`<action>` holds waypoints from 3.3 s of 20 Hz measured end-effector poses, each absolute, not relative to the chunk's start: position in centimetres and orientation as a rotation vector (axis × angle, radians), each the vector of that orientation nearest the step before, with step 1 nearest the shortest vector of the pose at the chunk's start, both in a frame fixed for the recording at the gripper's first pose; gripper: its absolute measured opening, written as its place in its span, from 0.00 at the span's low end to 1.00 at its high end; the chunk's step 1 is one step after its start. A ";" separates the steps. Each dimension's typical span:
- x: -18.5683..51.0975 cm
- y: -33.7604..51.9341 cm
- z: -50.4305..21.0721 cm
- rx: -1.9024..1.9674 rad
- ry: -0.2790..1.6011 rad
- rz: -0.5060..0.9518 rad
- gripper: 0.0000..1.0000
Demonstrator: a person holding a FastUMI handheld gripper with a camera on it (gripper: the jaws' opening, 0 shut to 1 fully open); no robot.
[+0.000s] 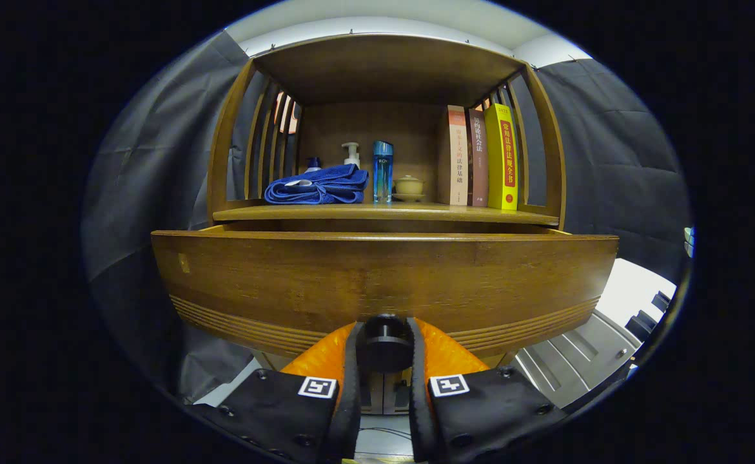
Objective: Pull open the drawer, take out the items inside it, and place them on the countertop above the cabinet.
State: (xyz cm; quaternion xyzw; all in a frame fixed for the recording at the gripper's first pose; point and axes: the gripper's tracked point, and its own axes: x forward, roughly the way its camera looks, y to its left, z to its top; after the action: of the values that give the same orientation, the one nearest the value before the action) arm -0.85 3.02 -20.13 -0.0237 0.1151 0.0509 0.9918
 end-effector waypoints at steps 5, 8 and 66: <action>-1.8 3.0 -20.3 -0.043 0.244 0.100 0.40; -2.0 3.0 -20.7 -0.037 0.240 0.097 0.39; 13.9 8.5 -18.4 -0.128 0.715 0.246 0.99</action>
State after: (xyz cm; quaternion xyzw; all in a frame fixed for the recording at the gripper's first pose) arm 13.89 8.47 -18.36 -0.0623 0.3488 0.1199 0.9274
